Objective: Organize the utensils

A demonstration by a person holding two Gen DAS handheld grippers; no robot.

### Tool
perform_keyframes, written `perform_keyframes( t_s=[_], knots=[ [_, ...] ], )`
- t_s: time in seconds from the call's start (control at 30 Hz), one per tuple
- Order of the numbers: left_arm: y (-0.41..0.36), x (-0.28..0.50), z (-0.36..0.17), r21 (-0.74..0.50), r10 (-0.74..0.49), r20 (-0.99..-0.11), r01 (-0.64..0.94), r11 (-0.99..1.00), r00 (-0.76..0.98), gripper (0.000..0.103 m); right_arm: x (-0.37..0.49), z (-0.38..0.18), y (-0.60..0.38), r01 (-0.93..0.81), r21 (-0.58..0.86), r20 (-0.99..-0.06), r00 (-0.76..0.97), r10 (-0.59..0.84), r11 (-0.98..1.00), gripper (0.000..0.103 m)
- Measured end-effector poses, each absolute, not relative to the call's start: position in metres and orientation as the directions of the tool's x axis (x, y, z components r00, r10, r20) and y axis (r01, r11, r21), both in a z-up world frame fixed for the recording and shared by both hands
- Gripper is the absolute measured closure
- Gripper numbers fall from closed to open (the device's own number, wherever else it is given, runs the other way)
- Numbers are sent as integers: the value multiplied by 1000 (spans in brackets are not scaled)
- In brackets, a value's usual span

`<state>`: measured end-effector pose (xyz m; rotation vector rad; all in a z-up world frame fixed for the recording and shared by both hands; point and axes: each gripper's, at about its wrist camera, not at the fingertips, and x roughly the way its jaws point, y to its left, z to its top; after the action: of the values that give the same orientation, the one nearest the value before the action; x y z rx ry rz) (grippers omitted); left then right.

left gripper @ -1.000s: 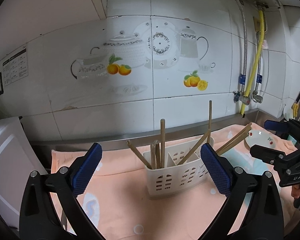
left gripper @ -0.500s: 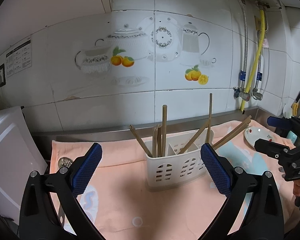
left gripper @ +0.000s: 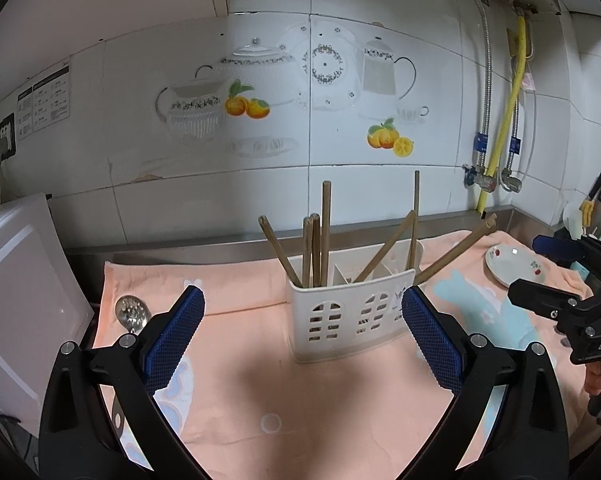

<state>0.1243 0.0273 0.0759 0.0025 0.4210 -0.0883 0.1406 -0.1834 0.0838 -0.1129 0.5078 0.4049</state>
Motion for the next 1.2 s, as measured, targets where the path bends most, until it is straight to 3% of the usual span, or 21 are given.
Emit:
perform_keyframes(
  t_s=[1.2],
  knots=[
    [25, 71, 38, -37, -77, -430, 68, 997, 900, 5, 90, 45, -196, -331, 9, -512, 809, 289, 944, 8]
  ],
)
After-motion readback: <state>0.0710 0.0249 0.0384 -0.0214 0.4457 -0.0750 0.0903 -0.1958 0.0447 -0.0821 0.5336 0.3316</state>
